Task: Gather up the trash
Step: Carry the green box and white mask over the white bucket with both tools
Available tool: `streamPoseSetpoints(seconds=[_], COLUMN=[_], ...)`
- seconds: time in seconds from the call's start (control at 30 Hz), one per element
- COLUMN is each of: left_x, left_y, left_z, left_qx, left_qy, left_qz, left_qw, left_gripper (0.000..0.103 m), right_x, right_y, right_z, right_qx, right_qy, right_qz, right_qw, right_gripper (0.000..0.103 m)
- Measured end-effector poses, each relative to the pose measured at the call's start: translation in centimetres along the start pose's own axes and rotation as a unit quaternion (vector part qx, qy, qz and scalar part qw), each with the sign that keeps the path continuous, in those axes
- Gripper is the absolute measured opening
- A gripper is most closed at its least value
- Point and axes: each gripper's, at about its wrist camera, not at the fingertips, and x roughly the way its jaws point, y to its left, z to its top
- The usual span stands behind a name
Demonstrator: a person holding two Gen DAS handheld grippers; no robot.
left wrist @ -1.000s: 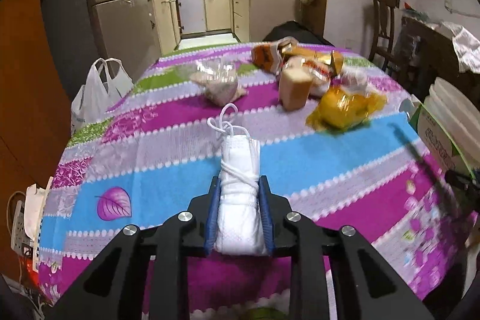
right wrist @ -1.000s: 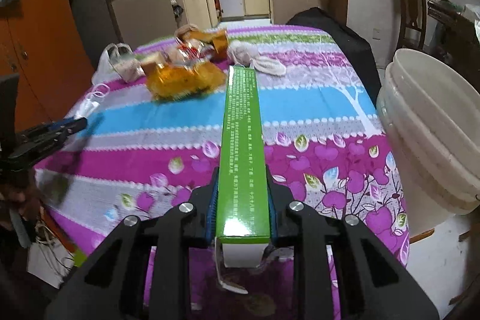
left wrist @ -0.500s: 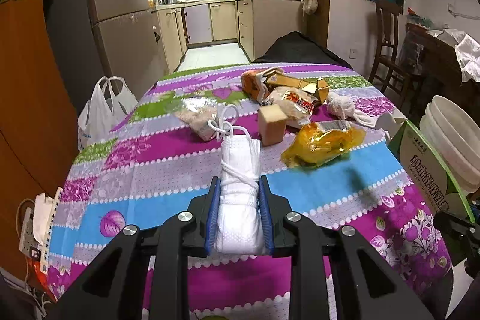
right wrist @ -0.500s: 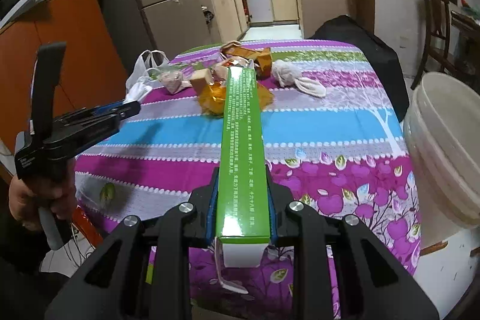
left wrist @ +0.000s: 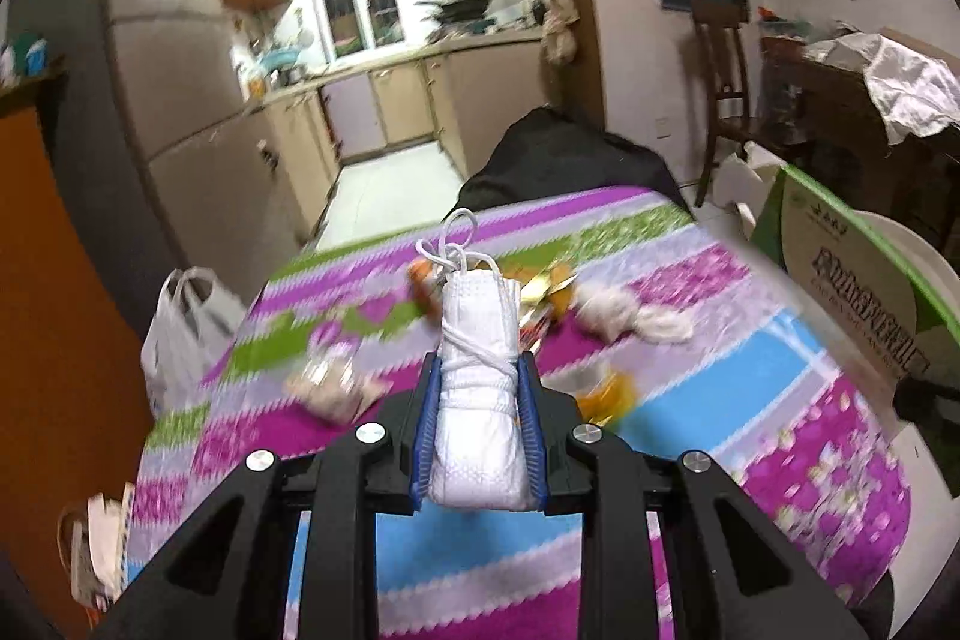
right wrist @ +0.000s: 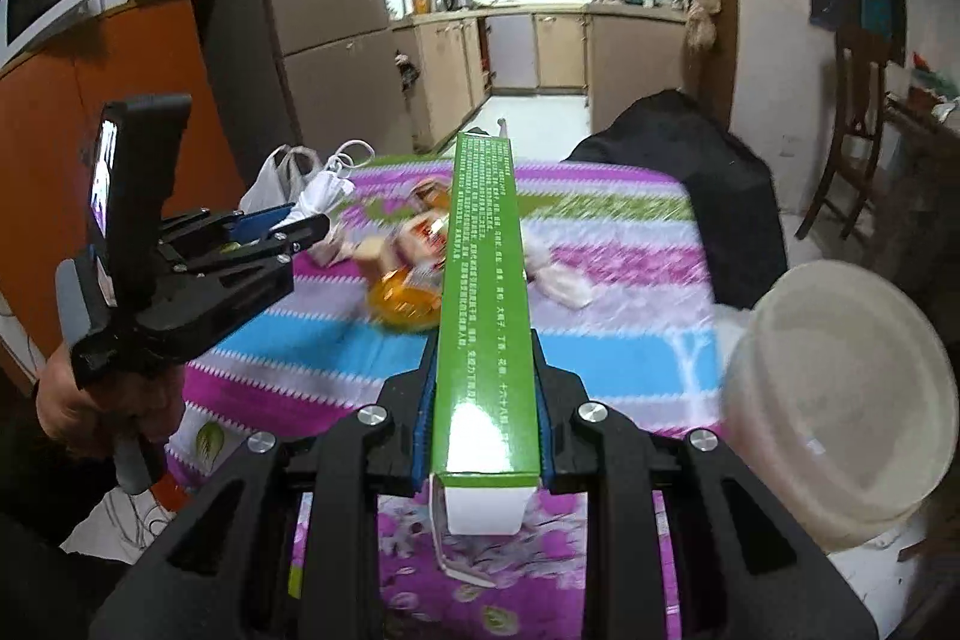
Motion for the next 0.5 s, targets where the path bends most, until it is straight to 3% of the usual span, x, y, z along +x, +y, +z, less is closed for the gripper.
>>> streamPoseSetpoints(seconds=[0.27, 0.5], left_x=[0.4, 1.0], left_y=[-7.4, -15.5], left_z=[5.3, 8.4], left_qx=[0.056, 0.106], left_qy=[-0.031, -0.045], left_qz=[-0.051, -0.106], left_qw=[0.9966, 0.9877], left_gripper=[0.026, 0.026], right_x=[-3.9, -6.8], right_y=[-6.3, -13.9], right_z=[2.3, 2.3], right_qx=[0.028, 0.082], right_qy=[-0.005, 0.015], right_qz=[-0.065, -0.144], right_qw=[0.997, 0.986], right_gripper=[0.024, 0.024])
